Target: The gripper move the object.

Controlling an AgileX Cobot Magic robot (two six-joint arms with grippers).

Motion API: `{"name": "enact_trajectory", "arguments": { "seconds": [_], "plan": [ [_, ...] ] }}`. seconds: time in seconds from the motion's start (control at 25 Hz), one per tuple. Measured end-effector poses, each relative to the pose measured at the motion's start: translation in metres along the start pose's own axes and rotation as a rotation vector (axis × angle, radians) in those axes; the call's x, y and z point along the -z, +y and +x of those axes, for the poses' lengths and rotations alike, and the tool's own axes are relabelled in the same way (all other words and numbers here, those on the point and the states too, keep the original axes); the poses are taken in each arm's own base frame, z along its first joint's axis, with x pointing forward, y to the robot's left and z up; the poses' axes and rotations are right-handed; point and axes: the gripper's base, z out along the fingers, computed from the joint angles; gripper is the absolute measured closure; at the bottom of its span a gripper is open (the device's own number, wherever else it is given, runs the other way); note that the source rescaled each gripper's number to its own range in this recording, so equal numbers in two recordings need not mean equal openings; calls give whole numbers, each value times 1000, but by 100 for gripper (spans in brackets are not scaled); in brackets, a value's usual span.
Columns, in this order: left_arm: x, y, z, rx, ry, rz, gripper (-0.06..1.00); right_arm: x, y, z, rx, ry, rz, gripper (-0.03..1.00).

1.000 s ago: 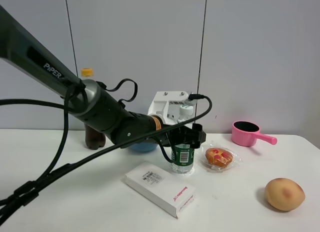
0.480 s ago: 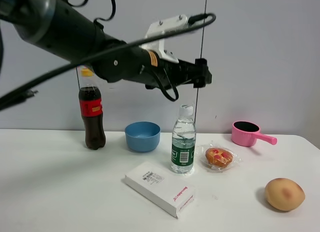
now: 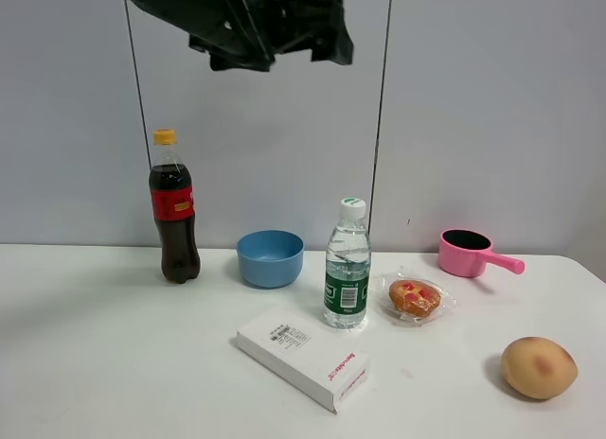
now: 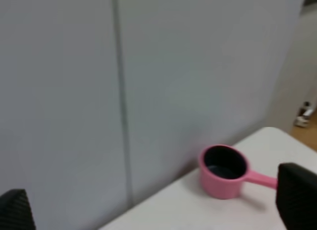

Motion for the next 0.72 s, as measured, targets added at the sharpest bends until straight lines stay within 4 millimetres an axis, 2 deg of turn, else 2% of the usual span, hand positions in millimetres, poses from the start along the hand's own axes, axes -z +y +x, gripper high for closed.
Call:
{"name": "enact_trajectory", "arguments": {
  "seconds": [0.32,0.56,0.72],
  "plan": [
    [50,97,-28,-62,47,-290,-5,0,0,0,0,0,0,-3],
    [118,168,-44,-71,123,-575,-5,0,0,0,0,0,0,-3],
    [163,193,-50,-26,159,-725,-5,0,0,0,0,0,0,-3]
  ]
}}
